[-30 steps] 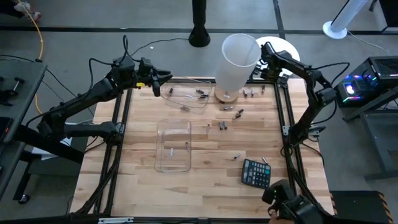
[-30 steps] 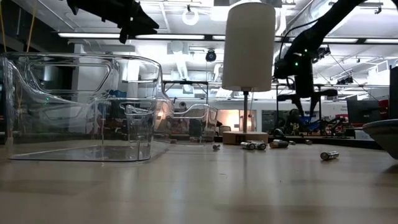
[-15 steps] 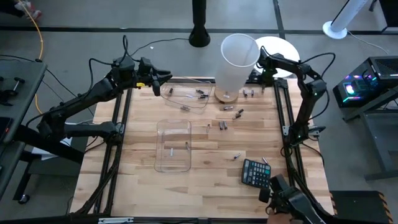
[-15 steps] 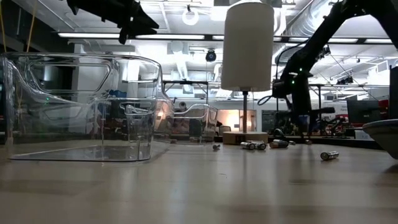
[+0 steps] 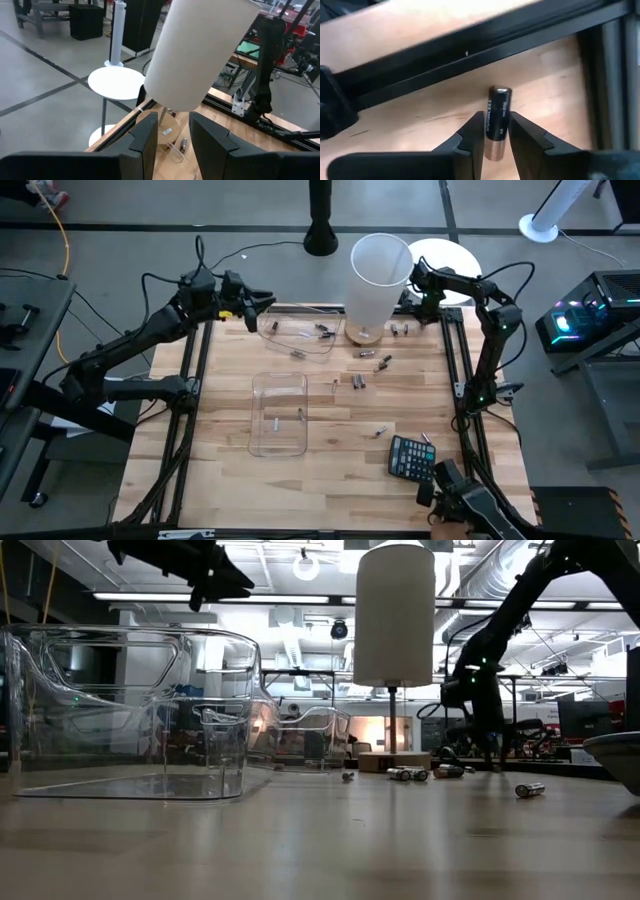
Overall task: Sort batteries
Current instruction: Put the black battery into the top transparent bin
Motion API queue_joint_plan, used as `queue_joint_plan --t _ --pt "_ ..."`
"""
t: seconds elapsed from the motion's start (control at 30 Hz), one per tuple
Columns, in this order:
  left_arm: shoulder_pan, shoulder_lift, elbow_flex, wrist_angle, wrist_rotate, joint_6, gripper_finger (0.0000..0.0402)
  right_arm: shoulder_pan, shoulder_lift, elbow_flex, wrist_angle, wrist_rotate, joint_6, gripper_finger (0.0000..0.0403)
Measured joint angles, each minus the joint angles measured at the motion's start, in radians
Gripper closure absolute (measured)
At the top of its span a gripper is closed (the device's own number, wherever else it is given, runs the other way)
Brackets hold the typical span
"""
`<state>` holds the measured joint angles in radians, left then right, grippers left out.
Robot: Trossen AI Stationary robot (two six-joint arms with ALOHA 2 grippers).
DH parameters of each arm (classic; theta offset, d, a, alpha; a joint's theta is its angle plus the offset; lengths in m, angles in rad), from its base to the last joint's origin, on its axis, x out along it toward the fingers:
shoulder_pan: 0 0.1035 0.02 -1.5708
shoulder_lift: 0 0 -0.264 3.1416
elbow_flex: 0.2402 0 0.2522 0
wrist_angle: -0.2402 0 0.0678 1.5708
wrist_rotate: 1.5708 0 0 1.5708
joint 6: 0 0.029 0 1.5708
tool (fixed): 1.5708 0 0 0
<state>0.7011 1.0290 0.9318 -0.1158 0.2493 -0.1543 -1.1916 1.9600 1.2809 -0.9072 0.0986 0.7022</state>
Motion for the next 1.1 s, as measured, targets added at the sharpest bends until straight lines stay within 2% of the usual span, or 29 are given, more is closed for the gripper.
queue_joint_plan --t 0.13,0.27,0.4,0.5,0.87,0.97,1.1 --pt "0.013 0.000 0.000 0.002 0.003 0.000 0.0296 -0.005 0.043 0.005 0.018 -0.067 0.011 0.0335" --pt "0.020 0.000 0.000 0.002 0.003 0.000 0.0296 0.025 0.050 0.008 0.009 -0.011 -0.002 0.0379" --pt "0.022 0.000 0.000 0.011 0.003 0.002 0.0296 0.045 -0.010 0.018 0.002 0.060 -0.029 0.0380" --pt "0.026 -0.001 0.000 0.013 0.003 0.021 0.0296 0.042 -0.116 0.049 0.043 0.066 -0.019 0.0380" --pt "0.048 -0.001 0.000 0.016 0.002 0.028 0.0296 0.088 -0.512 0.045 0.507 0.058 -0.001 0.0380" --pt "0.048 -0.001 0.000 0.016 0.002 0.042 0.0296 0.142 -0.602 0.050 0.728 0.039 -0.056 0.0380" --pt "0.048 -0.001 0.000 0.016 0.002 0.060 0.0296 0.252 -0.635 0.049 0.970 -0.005 -0.117 0.0380"
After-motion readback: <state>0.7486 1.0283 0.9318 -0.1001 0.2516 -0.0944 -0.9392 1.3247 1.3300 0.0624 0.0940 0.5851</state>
